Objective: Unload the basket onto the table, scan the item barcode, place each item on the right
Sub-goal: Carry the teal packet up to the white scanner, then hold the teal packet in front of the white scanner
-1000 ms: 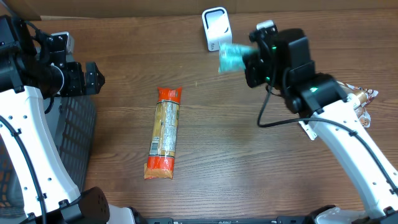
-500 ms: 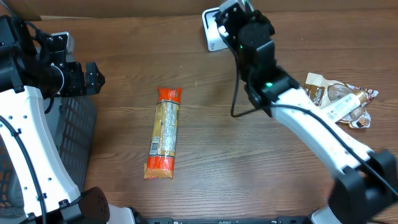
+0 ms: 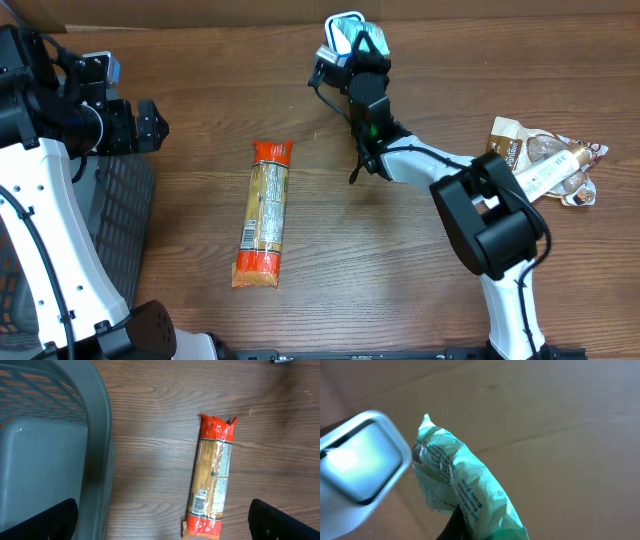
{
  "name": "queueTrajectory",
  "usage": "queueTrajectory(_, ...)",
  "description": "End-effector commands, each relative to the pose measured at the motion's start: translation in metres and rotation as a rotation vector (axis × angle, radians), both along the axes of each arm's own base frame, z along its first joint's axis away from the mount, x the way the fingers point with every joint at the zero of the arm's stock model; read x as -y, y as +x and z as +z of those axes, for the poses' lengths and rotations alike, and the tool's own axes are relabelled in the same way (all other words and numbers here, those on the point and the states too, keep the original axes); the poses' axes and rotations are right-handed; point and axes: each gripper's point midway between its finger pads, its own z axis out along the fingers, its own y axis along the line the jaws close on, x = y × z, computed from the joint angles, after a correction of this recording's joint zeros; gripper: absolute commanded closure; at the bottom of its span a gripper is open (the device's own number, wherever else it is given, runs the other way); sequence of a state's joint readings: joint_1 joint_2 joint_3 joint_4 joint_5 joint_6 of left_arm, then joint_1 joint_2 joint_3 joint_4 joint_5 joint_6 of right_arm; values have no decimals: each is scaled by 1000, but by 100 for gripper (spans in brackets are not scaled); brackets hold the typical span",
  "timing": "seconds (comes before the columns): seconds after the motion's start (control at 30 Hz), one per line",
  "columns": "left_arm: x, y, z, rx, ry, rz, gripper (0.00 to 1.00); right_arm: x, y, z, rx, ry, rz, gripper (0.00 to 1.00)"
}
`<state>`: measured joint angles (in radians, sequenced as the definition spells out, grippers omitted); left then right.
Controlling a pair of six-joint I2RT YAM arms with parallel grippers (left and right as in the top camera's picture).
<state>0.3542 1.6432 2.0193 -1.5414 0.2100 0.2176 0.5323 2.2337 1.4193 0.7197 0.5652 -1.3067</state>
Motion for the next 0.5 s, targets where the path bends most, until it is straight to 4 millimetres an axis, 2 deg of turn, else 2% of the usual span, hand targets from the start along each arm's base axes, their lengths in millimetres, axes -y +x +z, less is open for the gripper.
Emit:
queueTrajectory(0.0, 3, 2, -1, 2, -6, -27, 0, 2, 10, -7, 14, -25, -6, 96)
queueTrajectory(0.07, 3, 2, -1, 2, -6, -27, 1, 1, 13, -10, 15, -25, -10, 96)
queueTrajectory(0.3, 3, 2, -1, 2, -6, -27, 0, -4, 18, 5, 44, -7, 6, 96)
queueTrajectory(0.47, 3, 2, -1, 2, -6, -27, 0, -4, 18, 5, 45, 11, 4, 96)
